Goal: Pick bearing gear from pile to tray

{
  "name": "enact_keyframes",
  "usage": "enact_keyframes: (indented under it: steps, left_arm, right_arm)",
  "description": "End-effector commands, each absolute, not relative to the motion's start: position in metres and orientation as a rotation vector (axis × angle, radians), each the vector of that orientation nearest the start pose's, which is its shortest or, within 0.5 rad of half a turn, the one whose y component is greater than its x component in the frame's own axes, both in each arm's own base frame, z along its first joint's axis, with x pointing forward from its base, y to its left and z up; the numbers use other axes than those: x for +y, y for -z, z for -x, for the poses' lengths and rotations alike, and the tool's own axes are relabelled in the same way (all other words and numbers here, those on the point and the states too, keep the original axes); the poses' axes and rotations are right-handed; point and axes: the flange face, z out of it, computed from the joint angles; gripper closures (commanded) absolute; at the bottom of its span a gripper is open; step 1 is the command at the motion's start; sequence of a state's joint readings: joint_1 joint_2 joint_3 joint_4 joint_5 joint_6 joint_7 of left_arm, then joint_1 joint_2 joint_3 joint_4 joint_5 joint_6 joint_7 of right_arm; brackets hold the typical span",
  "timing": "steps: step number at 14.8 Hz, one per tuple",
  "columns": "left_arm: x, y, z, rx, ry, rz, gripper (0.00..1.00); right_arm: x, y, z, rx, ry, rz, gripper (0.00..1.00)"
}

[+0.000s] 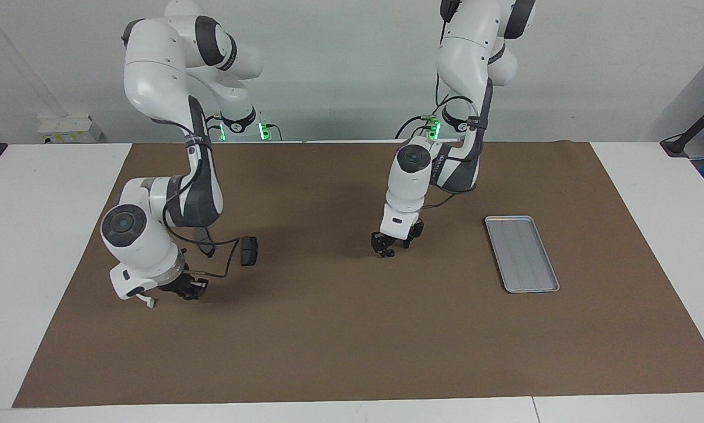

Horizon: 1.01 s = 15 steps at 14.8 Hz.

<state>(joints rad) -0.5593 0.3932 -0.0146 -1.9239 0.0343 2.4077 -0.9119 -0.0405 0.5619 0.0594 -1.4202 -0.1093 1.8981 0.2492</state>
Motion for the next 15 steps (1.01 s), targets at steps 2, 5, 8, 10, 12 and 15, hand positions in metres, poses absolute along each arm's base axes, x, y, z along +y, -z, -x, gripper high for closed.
enact_keyframes:
  steps: [2, 5, 8, 10, 12, 15]
  left_arm:
    - [-0.344, -0.292, -0.528, -0.481, 0.147, 3.147, 1.00]
    - [-0.338, -0.295, -0.533, -0.502, 0.147, 3.141, 1.00]
    - [-0.309, -0.342, -0.578, -0.582, 0.140, 3.078, 1.00]
    - [-0.261, -0.394, -0.614, -0.614, 0.143, 3.060, 1.00]
    - [-0.205, -0.444, -0.631, -0.574, 0.151, 3.064, 1.00]
    - [-0.110, -0.468, -0.642, -0.473, 0.102, 3.050, 1.00]
  right_arm:
    - [0.021, -0.418, -0.683, 0.241, -0.145, 3.259, 1.00]
    - [0.033, -0.458, -0.666, 0.232, -0.168, 3.260, 1.00]
    - [0.070, -0.489, -0.647, 0.235, -0.184, 3.252, 1.00]
    - [0.094, -0.503, -0.636, 0.322, -0.185, 3.226, 1.00]
    - [0.127, -0.508, -0.625, 0.445, -0.214, 3.188, 1.00]
    - [0.210, -0.514, -0.605, 0.796, -0.190, 3.067, 1.00]
